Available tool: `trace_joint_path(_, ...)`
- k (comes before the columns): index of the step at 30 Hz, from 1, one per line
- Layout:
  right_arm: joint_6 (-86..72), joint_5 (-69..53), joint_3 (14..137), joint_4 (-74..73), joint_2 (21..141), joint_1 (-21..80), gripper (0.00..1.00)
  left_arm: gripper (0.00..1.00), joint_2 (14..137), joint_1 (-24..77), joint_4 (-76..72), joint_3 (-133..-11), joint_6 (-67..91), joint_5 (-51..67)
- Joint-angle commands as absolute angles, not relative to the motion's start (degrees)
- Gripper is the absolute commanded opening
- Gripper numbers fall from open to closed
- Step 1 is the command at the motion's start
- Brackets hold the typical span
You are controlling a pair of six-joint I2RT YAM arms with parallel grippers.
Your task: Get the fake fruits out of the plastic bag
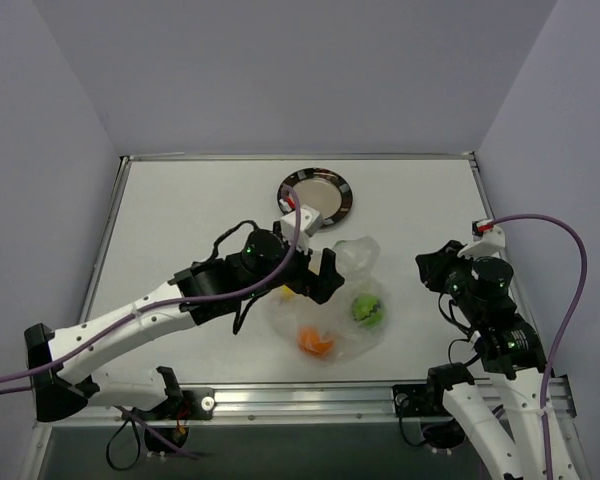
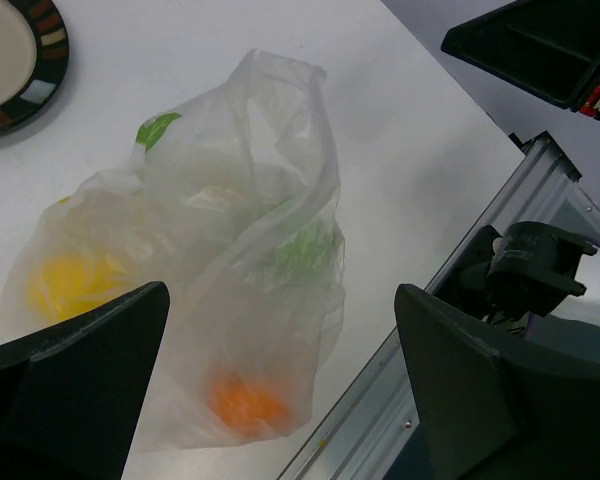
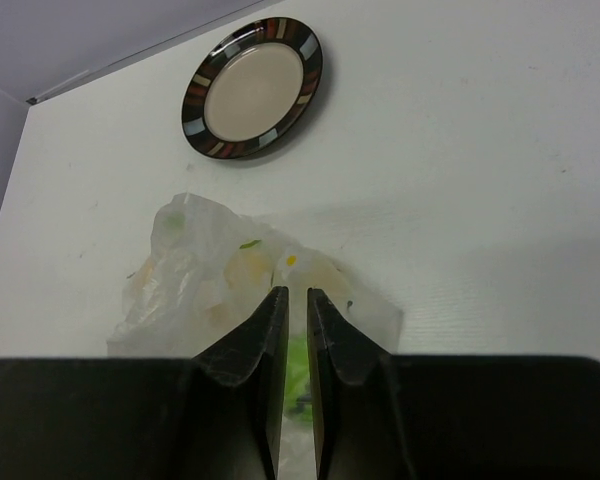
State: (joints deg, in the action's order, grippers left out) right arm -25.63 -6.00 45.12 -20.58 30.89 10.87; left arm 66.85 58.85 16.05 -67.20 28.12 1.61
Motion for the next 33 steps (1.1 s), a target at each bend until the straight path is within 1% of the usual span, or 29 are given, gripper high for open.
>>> trace_joint_path(1, -25.75, -6.59, 43.6, -18.55, 31.9, 10.99, 0.1, 0.94, 70.04, 62.13, 15.82, -74.17, 21.19, -5.19)
trace_joint_path(3, -26.45, -7.91, 42.63, -17.14, 32.17, 10.9, 0.1, 0.94, 74.33, 62.93, 16.43, -77.06, 19.52, -4.75)
trace_joint_path(8, -27.07, -9.67, 39.2, -14.25, 33.31, 10.99, 0.1, 0.94, 82.86, 63.98, 17.31, -81.9, 14.78, -9.13)
trace_joint_path(10, -27.33, -10.37, 38.59, -13.54, 33.84, 10.99, 0.1, 0.94, 87.96, 63.98, 19.67, -85.76, 13.8, -10.45)
trace_joint_path(12, -27.68, -10.37, 38.15, -12.83, 34.01, 11.07, 0.1, 0.98, 91.73, 63.9, 20.04, -87.09, 13.54, -11.6)
trace_joint_path(13, -27.95, -10.55, 37.54, -12.14, 34.27, 11.16, 0.1, 0.73, 92.54, 63.81, 19.87, -87.8, 13.97, -13.25)
trace_joint_path(14, -28.3, -10.81, 37.09, -11.69, 34.45, 11.08, 0.1, 0.57, 93.07, 63.63, 19.78, -87.98, 14.5, -14.23)
trace_joint_path(16, -29.17, -13.16, 36.13, -10.47, 34.98, 11.16, 0.12, 0.28, 92.73, 62.67, 18.38, -87.37, 15.46, -15.29)
trace_joint_path(17, -29.44, -14.58, 34.99, -8.72, 35.15, 11.16, 0.13, 0.17, 91.94, 62.23, 17.59, -85.8, 16.25, -15.73)
trace_joint_path(18, -29.88, -15.81, 34.37, -7.74, 35.59, 11.25, 0.16, 0.03, 89.93, 61.53, 16.53, -84.65, 16.52, -17.04)
trace_joint_path(20, -31.02, -18.35, 33.23, -4.59, 35.95, 12.12, 0.19, 0.02, 87.38, 60.74, 14.07, -80.36, 17.92, -18.28)
trace_joint_path(22, -31.81, -19.33, 31.65, -2.47, 36.91, 13.0, 0.25, 0.02, 82.98, 58.72, 11.7, -76.84, 19.94, -18.9)
trace_joint_path(23, -32.51, -19.51, 31.21, -0.63, 37.52, 14.49, 0.29, 0.02, 81.14, 57.58, 10.82, -74.73, 23.0, -18.03)
trace_joint_path(25, -33.04, -18.38, 30.41, 2.19, 39.46, 16.6, 0.33, 0.02, 75.78, 54.6, 6.88, -67.61, 26.0, -15.48)
trace_joint_path(26, -33.22, -16.37, 30.32, 4.2, 40.33, 19.48, 0.4, 0.02, 73.93, 53.88, 5.9, -65.41, 28.19, -15.29)
trace_joint_path(28, -33.31, -14.16, 30.84, 5.71, 43.76, 23.01, 0.47, 0.02, 69.71, 52.39, 3.88, -60.31, 29.61, -15.12)
trace_joint_path(29, -33.31, -13.11, 31.28, 7.54, 45.16, 25.03, 0.56, 0.02, 68.57, 52.12, 3.52, -58.99, 30.4, -15.2)
trace_joint_path(30, -33.05, -10.66, 31.81, 8.52, 48.22, 29.31, 0.59, 0.02, 66.64, 51.86, 3.17, -57.84, 30.76, -15.29)
trace_joint_path(31, -32.79, -8.89, 33.3, 8.96, 49.73, 31.44, 0.61, 0.02, 65.75, 51.68, 2.73, -55.74, 31.2, -15.03)
trace_joint_path(33, -30.86, -2.33, 35.41, 9.05, 55.07, 37.75, 0.63, 0.02, 63.56, 51.24, 2.29, -53.89, 32.69, -15.03)
